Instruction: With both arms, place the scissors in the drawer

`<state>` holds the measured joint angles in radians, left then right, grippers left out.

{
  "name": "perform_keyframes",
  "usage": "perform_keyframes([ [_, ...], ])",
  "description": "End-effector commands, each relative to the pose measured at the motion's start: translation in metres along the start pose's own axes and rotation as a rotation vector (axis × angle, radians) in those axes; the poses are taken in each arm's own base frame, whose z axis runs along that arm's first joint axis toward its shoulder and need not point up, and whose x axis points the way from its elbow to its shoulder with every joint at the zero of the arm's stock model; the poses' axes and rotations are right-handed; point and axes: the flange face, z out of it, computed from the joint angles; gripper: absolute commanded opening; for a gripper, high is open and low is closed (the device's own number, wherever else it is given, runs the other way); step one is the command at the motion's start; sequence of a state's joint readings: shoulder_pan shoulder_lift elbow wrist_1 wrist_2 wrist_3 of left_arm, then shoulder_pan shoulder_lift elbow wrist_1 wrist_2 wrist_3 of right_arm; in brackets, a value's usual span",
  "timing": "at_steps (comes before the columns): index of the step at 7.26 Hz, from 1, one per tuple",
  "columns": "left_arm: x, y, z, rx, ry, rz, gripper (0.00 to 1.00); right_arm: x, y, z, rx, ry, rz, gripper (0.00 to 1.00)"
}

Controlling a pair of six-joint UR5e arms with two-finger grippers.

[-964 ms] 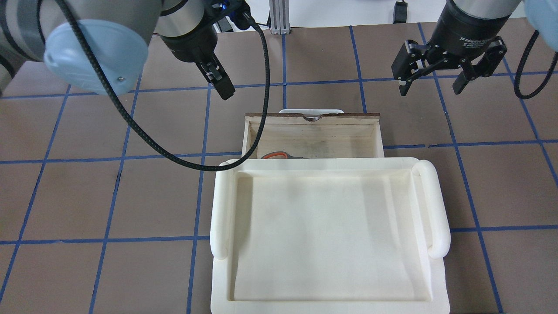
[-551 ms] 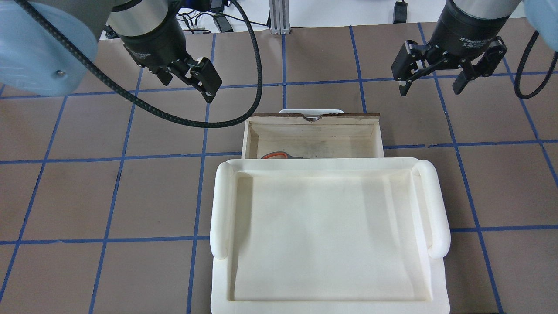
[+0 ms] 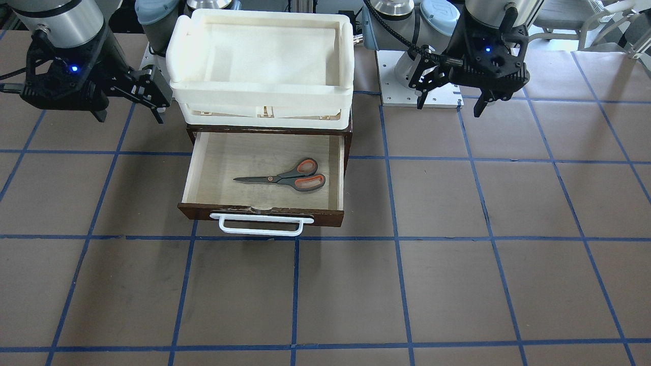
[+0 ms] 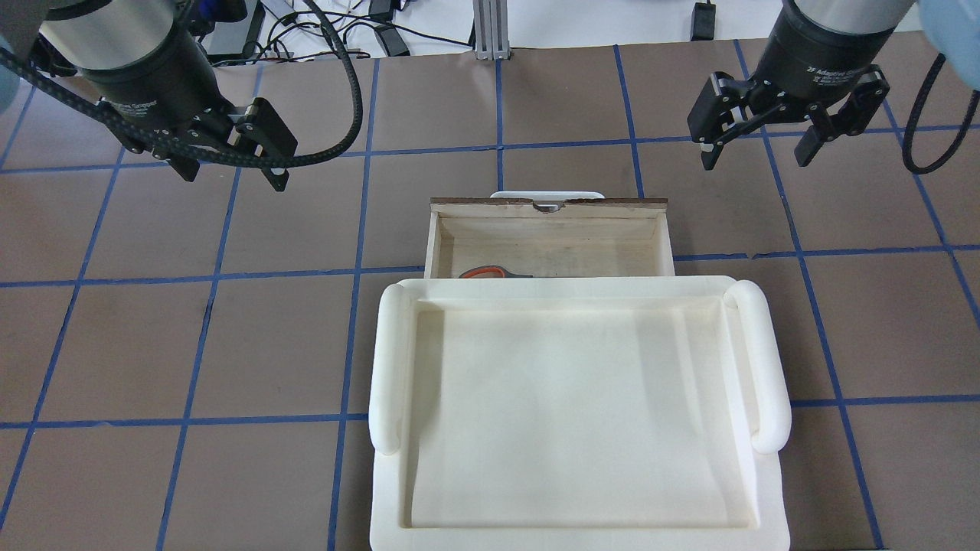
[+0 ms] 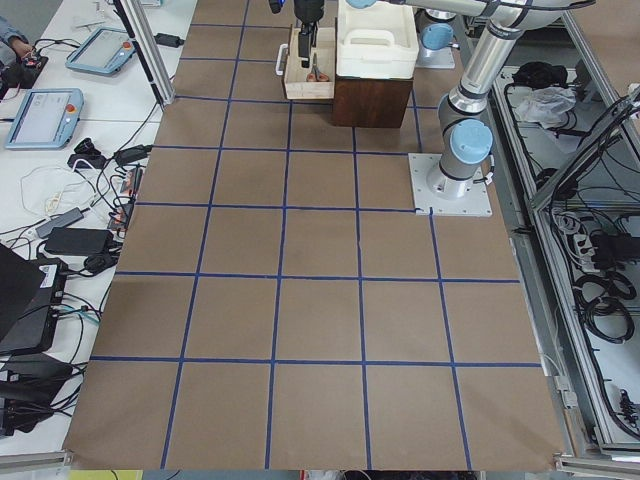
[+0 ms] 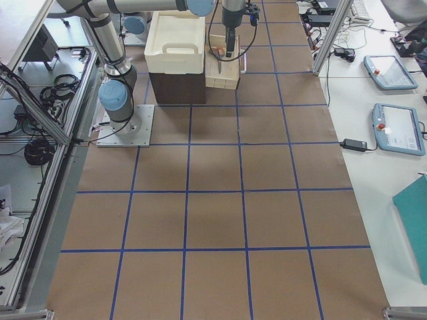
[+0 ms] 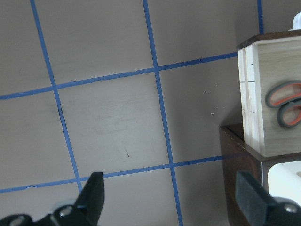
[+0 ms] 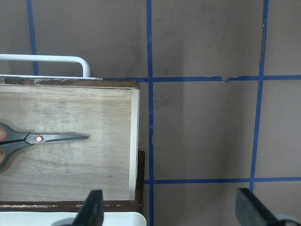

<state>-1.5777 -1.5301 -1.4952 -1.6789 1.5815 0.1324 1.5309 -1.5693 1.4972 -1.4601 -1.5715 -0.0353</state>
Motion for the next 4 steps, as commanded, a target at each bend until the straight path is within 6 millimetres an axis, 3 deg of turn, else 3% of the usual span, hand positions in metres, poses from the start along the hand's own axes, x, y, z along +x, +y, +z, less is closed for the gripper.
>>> perform_keyframes([
  [1,0.0014,0.0032,-0.0019,0.003,0.021,-0.073,1.0,-0.0001,0.0001,0.0001,-0.001,-0.001,0.0,1.0],
  [4,0.0109,0.0058,-0.0028,0.005,0.018,-0.124,1.0,-0.0001,0.0,0.0,0.0,-0.001,0.0,1.0],
])
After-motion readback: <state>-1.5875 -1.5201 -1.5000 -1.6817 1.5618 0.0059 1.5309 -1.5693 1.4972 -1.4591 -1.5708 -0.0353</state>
